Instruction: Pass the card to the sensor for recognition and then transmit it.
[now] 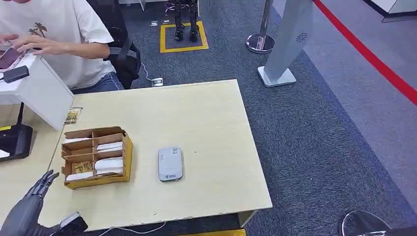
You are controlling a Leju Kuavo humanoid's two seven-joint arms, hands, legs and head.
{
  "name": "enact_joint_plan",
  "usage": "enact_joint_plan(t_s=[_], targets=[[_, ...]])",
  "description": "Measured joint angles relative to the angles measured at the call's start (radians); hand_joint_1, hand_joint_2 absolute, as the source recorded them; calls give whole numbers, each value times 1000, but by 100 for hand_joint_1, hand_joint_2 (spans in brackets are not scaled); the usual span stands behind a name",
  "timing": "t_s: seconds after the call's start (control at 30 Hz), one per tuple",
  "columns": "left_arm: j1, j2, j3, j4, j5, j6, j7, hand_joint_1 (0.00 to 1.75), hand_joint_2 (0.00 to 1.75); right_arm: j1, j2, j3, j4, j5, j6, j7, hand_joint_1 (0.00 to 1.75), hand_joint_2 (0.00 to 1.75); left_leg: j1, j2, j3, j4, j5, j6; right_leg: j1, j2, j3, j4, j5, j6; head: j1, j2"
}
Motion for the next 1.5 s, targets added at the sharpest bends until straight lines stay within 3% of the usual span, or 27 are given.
enact_joint_plan(t_s=[0.47, 0.9, 1.07, 1.23, 1.5], targets=[[2, -74, 26, -6, -63, -24, -22, 0, 175, 20, -8, 0, 5, 0, -8, -1, 0, 0, 0, 0, 0, 0, 0, 0, 0, 0, 0, 0, 0, 0, 0, 0], [27, -108, 44, 1, -8, 57, -51, 0, 175, 44, -1, 2, 17, 0, 19, -36, 0, 0, 0, 0, 0, 0, 0, 0, 0, 0, 0, 0, 0, 0, 0, 0], [27, -117, 68, 1, 4, 60, -69, 0, 175, 44, -17, -6, 30, 0, 13, -66, 0, 0, 0, 0, 0, 0, 0, 0, 0, 0, 0, 0, 0, 0, 1, 0], [42, -124, 103, -10, 15, 58, -79, 0, 175, 44, -27, -20, 34, 0, -13, -43, 0, 0, 0, 0, 0, 0, 0, 0, 0, 0, 0, 0, 0, 0, 1, 0], [21, -123, 119, -16, 22, 18, -87, 0, 175, 43, -30, -79, 34, 0, 26, -134, 0, 0, 0, 0, 0, 0, 0, 0, 0, 0, 0, 0, 0, 0, 1, 0]])
